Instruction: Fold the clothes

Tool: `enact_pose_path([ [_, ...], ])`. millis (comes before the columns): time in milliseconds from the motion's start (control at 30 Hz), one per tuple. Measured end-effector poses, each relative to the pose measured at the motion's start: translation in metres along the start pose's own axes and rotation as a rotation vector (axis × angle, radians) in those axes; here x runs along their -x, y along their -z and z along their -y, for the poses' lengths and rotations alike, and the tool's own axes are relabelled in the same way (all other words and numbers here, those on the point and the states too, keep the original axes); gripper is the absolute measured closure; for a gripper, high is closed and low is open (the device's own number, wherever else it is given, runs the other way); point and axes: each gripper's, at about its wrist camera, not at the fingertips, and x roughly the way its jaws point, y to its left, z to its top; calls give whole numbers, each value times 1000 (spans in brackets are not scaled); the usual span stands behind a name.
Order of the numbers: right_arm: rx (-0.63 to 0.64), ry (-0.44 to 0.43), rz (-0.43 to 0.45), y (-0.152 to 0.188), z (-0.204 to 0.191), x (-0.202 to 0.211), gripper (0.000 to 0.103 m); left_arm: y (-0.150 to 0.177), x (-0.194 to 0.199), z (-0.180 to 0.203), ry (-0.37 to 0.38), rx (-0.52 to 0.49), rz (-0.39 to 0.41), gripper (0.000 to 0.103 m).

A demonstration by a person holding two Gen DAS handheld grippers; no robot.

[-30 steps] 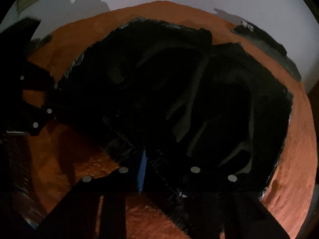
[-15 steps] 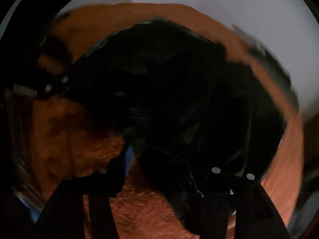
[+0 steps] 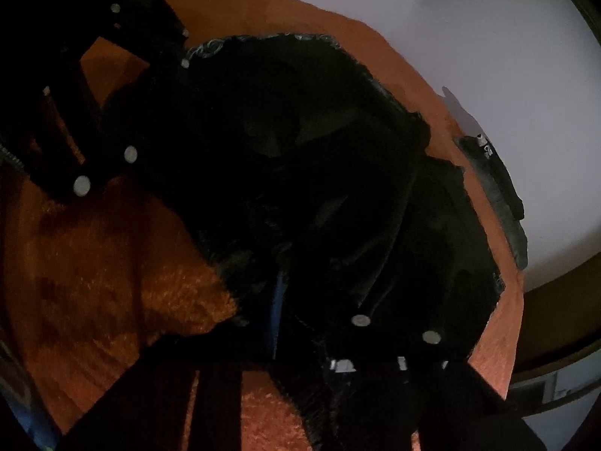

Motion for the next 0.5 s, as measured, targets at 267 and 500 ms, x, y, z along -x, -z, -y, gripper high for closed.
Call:
enact_pose_path([
  [267,116,74,-13,7,-17,-4,83,2,2,1,-4,7,20,91],
  [500,118,87,-36,4,-19,-2,83,1,12,4,-17,-7,64,95],
])
